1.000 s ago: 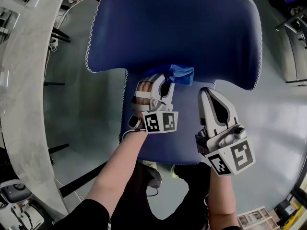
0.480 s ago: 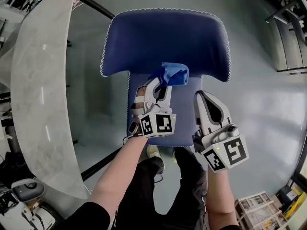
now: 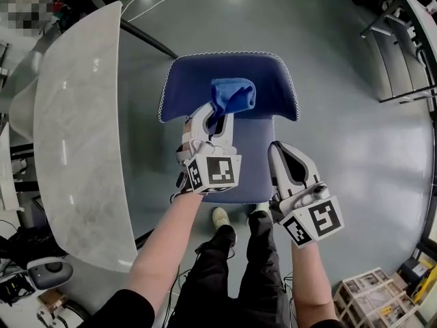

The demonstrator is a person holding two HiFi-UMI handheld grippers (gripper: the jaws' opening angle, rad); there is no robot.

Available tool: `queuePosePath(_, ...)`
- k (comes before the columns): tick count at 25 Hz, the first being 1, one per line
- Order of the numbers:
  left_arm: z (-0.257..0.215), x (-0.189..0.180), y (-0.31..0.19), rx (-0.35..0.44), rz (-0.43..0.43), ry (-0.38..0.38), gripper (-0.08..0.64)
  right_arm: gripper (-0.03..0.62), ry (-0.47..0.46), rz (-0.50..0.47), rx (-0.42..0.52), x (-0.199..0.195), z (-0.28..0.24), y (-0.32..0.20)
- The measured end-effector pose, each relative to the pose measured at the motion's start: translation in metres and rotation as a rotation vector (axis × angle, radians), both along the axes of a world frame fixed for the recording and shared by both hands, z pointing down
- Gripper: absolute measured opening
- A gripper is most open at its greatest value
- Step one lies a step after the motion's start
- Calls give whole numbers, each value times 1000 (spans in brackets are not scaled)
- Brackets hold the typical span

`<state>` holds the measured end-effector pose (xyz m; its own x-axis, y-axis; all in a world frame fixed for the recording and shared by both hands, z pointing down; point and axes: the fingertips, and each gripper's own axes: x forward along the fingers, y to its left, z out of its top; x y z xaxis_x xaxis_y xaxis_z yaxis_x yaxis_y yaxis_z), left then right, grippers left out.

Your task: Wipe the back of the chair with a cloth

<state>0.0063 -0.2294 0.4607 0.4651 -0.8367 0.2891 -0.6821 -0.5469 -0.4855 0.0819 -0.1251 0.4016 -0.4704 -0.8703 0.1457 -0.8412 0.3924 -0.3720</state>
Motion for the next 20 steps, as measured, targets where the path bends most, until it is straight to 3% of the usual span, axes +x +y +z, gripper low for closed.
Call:
queuePosePath(3,-53,11,-24,63,-12,10,61,14,-12,-2,22,11,-19,6)
queuePosePath(6,-72,24,-56,92,-8,-6,61,14,-24,-7,26,16,-19,-4)
queuePosePath(14,-11,68,-71,104,5,-97,61,14,-44,-30,-20,46,32,-12)
queuePosePath(20,12,86,-57,250,17,-145,61,14,-58,-6,-37,72,68,-15)
